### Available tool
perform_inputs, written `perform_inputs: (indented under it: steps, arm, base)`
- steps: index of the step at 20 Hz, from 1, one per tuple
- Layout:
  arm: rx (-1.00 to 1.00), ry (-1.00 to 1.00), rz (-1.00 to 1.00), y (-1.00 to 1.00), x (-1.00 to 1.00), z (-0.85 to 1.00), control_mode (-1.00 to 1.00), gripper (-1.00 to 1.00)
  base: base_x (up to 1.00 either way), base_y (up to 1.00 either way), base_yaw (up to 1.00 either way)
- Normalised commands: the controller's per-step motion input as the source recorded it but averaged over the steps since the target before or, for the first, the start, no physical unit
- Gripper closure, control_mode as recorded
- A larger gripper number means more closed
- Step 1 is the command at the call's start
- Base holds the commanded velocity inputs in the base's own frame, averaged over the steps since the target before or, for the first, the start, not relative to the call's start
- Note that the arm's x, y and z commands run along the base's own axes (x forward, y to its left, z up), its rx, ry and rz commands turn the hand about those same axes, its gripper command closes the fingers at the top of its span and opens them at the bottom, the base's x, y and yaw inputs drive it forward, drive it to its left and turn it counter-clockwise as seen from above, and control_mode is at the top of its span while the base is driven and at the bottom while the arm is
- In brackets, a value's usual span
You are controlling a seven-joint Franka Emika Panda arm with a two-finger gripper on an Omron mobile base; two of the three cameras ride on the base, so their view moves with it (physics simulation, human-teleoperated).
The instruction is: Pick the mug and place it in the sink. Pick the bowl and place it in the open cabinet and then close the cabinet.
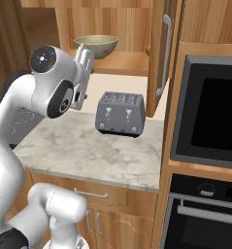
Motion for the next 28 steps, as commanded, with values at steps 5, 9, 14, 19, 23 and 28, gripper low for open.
perform_inputs:
  steps: [5,9,14,19,23,28]
  arm:
    - [0.00,-0.01,0.00,-0.01,-0.11,-0.10,-1.00,-1.00]
    - [0.00,0.00,0.00,-0.10,-0.47,-0.01,-1.00,-1.00]
    - [0.00,0.00,0.00,-0.21,-0.54,0.00,-1.00,-1.00]
    - [0.00,0.00,0.00,-0.28,-0.37,0.00,-1.00,-1.00]
    - [0.00,-0.01,0.00,-0.39,-0.19,0.00,-1.00,-1.00]
    - [0.00,-0.04,0.02,-0.41,-0.19,0.03,-1.00,-1.00]
  base:
    - [0.00,0.00,0.00]
    - [0.00,0.00,0.00]
    - [0.00,0.00,0.00]
    - [0.00,0.00,0.00]
    - [0.00,0.00,0.00]
    - [0.00,0.00,0.00]
